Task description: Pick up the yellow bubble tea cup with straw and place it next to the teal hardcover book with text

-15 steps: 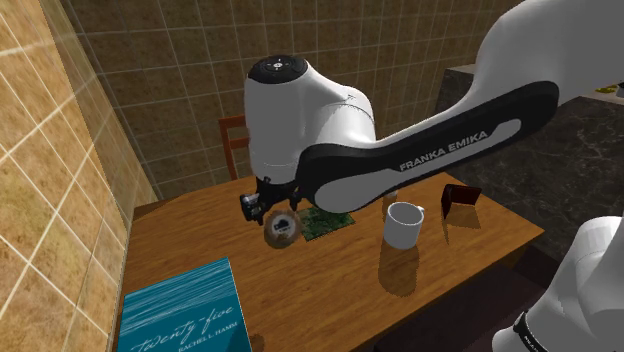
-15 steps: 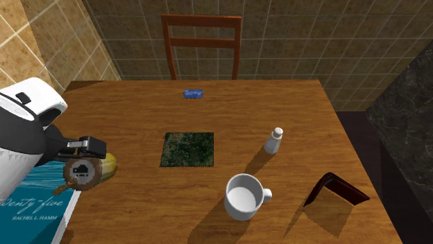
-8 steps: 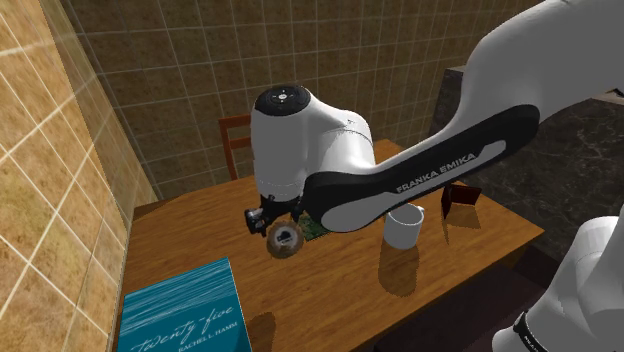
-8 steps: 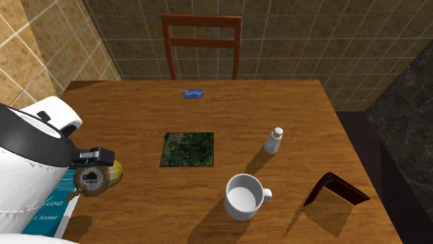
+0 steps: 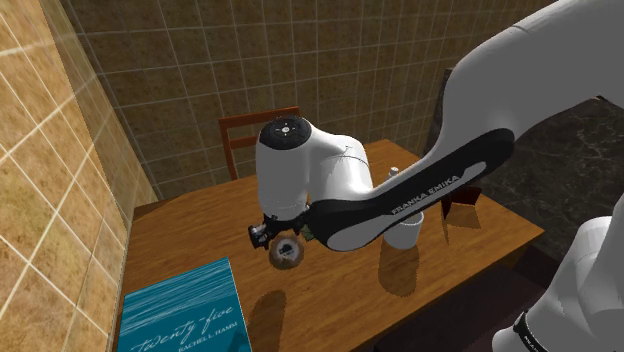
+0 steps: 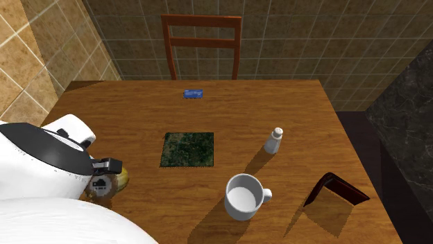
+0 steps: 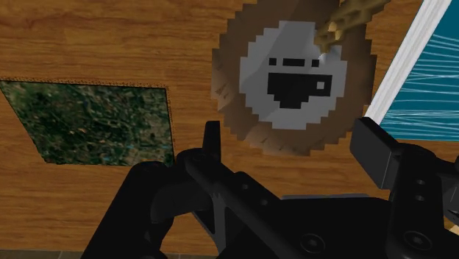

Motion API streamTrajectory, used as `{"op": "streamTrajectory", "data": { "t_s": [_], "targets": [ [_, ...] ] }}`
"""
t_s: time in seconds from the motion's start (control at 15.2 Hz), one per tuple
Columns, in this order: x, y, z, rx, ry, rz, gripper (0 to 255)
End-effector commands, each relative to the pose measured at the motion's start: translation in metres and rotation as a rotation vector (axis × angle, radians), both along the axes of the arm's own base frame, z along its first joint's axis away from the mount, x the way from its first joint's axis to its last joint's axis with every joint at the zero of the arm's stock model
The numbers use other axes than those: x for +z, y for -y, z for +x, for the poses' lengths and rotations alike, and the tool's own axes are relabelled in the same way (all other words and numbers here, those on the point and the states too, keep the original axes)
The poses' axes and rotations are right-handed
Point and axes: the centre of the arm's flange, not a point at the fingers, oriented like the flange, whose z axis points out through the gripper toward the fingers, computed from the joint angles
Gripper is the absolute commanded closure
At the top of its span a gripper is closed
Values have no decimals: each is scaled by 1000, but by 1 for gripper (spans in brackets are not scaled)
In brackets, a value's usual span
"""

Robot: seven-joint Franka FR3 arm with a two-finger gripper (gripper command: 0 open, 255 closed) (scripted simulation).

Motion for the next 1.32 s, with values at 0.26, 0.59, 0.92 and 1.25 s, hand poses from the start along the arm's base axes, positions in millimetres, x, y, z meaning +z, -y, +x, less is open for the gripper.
{"op": "streamTrajectory", "data": {
  "t_s": [0.26,0.59,0.92,1.25],
  "targets": [
    [-30,0,1,0,1,1,255],
    [-39,0,1,0,1,1,255],
    [-39,0,1,0,1,1,0],
    [-39,0,1,0,1,1,0]
  ]
}}
